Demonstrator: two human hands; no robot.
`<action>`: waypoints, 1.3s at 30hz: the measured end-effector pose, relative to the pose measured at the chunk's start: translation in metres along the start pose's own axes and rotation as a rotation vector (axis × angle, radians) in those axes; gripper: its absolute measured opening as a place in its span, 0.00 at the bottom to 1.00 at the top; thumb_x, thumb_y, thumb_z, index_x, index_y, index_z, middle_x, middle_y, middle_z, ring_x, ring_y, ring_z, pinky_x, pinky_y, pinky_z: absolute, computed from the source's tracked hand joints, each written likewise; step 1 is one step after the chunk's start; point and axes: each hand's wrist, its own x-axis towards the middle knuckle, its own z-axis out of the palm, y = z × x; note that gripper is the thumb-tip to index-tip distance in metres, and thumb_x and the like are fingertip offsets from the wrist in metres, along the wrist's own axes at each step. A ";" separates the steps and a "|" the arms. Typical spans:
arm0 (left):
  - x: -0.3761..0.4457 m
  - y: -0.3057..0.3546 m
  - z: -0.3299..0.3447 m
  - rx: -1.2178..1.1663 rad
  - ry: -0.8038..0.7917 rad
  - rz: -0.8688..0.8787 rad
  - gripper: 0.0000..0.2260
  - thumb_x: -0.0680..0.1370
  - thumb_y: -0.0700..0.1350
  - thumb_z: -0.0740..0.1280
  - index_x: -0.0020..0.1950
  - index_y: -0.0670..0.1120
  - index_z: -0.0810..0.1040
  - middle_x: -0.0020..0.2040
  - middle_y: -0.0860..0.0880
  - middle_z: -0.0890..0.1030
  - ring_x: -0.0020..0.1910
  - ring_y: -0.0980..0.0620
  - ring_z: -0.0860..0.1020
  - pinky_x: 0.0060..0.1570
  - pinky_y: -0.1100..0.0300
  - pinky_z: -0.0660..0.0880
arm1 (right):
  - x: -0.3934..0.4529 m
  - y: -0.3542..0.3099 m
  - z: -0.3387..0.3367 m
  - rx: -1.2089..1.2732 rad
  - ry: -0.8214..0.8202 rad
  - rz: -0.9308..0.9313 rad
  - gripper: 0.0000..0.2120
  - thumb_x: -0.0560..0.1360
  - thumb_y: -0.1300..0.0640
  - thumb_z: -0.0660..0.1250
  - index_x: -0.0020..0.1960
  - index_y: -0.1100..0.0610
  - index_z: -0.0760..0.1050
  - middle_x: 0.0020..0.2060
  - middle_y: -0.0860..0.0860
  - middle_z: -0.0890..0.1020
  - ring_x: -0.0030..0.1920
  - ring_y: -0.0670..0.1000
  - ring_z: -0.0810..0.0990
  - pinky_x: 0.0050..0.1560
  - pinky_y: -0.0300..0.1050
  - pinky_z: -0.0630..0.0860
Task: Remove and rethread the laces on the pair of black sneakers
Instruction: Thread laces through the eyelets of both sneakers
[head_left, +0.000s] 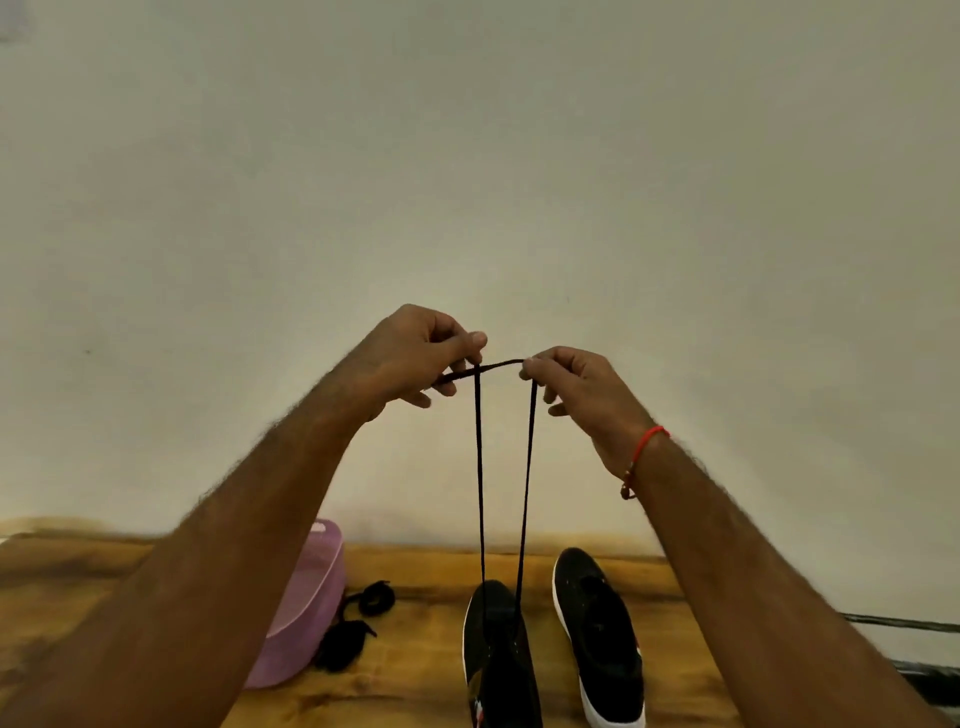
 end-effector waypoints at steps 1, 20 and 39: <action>0.001 0.004 -0.004 0.089 0.048 0.028 0.11 0.80 0.55 0.69 0.47 0.49 0.84 0.44 0.52 0.83 0.37 0.55 0.84 0.40 0.54 0.83 | 0.001 -0.004 0.000 0.066 -0.016 0.015 0.09 0.79 0.53 0.65 0.42 0.53 0.79 0.38 0.43 0.82 0.41 0.45 0.78 0.49 0.47 0.72; -0.111 -0.279 0.185 0.064 -0.201 -0.298 0.03 0.82 0.47 0.68 0.48 0.52 0.79 0.45 0.54 0.83 0.36 0.59 0.81 0.33 0.64 0.77 | -0.026 0.110 0.014 0.049 -0.076 0.180 0.09 0.81 0.55 0.66 0.52 0.58 0.83 0.34 0.51 0.81 0.36 0.52 0.79 0.49 0.54 0.79; -0.096 -0.328 0.234 -0.225 -0.499 -0.923 0.15 0.80 0.62 0.64 0.57 0.52 0.71 0.52 0.48 0.83 0.44 0.51 0.85 0.35 0.55 0.80 | -0.053 0.313 0.050 -0.047 -0.189 0.441 0.04 0.79 0.57 0.69 0.50 0.55 0.82 0.35 0.51 0.84 0.35 0.48 0.80 0.38 0.41 0.76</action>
